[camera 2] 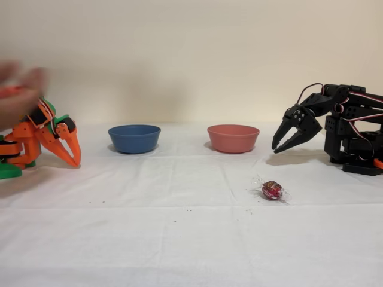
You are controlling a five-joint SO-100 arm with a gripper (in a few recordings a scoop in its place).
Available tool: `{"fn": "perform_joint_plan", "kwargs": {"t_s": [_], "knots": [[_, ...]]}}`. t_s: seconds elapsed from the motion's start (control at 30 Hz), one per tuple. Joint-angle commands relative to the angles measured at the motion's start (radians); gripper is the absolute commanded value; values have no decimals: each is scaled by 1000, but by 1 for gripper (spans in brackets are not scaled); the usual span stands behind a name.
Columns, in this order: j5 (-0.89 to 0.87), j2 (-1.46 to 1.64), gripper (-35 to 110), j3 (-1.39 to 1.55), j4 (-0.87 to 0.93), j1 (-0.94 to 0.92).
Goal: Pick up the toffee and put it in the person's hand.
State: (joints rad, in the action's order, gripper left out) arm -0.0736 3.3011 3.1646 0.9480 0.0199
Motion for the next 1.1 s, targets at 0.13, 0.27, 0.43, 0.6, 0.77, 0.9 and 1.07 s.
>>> {"fn": "perform_joint_plan", "kwargs": {"t_s": [0.13,0.27,0.43,0.6,0.77,0.9,1.07], "knots": [[-9,69,0,51,6,28],[-9,69,0,51,6,28],[3,69,0,51,-14,28],[48,6,0,25,-54,17],[28,-140,0,-80,-141,12],[0,-316,0,-224,-189,14],[-5,-437,0,-394,-144,15]]}}
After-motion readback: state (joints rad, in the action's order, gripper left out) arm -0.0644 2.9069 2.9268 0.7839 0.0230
